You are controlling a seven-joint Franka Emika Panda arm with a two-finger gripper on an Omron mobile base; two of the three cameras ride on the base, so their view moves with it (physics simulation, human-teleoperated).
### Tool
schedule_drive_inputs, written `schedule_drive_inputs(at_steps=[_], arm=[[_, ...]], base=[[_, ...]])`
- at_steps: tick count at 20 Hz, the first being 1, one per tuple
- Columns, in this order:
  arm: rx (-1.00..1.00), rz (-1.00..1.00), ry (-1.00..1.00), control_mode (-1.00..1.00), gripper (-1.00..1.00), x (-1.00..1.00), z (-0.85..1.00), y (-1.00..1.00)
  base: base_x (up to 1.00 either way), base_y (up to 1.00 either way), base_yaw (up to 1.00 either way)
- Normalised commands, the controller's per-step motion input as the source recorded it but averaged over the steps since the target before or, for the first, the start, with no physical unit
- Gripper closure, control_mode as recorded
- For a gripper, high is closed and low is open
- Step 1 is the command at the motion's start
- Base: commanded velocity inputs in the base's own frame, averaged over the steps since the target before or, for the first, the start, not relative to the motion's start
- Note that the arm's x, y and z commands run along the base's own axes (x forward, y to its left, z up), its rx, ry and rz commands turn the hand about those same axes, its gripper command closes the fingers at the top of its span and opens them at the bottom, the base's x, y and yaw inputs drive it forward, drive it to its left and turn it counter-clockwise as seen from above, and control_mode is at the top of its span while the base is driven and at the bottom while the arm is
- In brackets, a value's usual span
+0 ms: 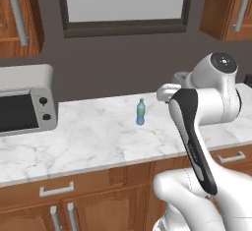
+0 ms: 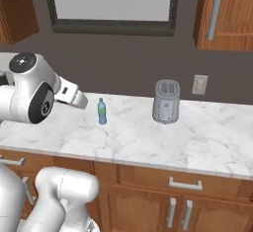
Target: Place the drinks on the dining counter in a tight cluster.
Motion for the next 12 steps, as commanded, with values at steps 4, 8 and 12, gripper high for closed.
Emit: schedule_drive_inputs(at_steps=[4,8,12], arm=[[0.0,0.0,0.0,1.0,-1.0,0.0,0.0,0.0],[0.0,0.0,0.0,1.0,-1.0,0.0,0.0,0.0],[0.0,0.0,0.0,1.0,-1.0,0.0,0.0,0.0]], base=[[0.57,0.0,0.02],[0.74,0.03,0.0],[0.19,0.0,0.0]])
